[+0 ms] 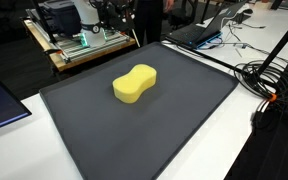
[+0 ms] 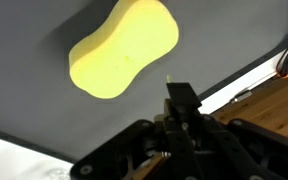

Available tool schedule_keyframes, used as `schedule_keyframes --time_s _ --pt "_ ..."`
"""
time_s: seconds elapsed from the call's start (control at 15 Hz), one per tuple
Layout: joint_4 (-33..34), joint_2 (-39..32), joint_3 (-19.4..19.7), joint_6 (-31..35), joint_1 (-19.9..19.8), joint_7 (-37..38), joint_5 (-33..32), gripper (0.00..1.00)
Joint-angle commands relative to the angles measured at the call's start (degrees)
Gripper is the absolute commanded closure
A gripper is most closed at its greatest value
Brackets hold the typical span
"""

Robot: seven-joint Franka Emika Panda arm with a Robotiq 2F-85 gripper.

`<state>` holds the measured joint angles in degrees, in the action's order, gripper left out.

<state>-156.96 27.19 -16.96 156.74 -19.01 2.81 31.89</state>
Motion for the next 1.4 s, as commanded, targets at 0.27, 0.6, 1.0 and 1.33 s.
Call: schedule_keyframes --time_s 0.27,0.6,1.0,1.33 --pt "-1.31 8.99 -7.18 -9.28 8.22 6.32 -16.66 0.97" --pt "-0.67 8.04 -8.47 -8.41 7.7 5.85 -14.96 0.88" --pt "4.97 3.79 -9.63 -10.02 11.23 15.38 -31.02 0.97" --pt "15.35 -3.98 -17.13 -15.33 10.51 24.14 -46.54 0.97"
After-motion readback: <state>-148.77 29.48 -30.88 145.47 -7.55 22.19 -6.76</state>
